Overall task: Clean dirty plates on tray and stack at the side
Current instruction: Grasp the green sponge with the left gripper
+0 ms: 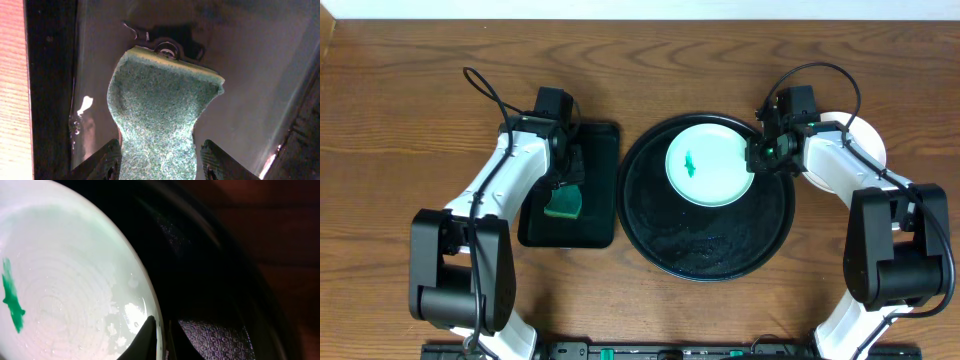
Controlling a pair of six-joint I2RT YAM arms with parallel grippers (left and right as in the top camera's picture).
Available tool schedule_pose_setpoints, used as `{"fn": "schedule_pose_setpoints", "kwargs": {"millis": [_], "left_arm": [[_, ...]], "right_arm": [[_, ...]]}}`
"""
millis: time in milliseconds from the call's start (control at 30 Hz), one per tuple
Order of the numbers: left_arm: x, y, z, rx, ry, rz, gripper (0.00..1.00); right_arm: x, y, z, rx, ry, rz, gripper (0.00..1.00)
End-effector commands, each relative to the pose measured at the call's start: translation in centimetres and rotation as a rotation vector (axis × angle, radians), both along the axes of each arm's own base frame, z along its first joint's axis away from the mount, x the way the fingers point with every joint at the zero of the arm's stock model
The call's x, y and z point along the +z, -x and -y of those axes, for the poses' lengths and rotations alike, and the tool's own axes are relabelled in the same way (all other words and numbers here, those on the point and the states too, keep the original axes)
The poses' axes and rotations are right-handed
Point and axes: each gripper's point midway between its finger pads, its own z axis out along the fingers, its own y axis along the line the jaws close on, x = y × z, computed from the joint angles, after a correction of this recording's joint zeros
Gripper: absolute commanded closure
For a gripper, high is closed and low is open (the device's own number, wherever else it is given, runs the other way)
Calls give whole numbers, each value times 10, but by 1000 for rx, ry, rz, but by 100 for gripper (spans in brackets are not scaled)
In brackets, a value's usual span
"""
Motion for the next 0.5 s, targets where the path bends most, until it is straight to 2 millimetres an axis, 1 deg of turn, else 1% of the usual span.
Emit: {"fn": "schedule_pose_setpoints", "kwargs": {"millis": [0,167,267,333,367,400,433,467], "left_arm": [[-2,1,-3,-7,-9,-8,47],[-14,8,-4,-8,-16,-51,47],[-17,9,-5,-7,-21,-58,47],[-20,8,-11,-3,-60,-61,47],[-21,8,-14,-2,-76,-63,48],[-22,9,-15,0,-78,-66,53],[-22,9,-15,2,-77,-67,55],[-22,9,-15,2,-77,-68,55]], "right_arm": [[-4,4,-3,4,-6,-16,93],[-4,4,-3,4,-6,-16,93],[-4,4,-3,4,-6,-16,92],[-4,4,-3,4,-6,-16,92],[-4,4,-3,4,-6,-16,93],[-4,4,-3,4,-6,-16,93],[-4,4,-3,4,-6,-16,93],[-4,4,-3,4,-6,-16,92]]}}
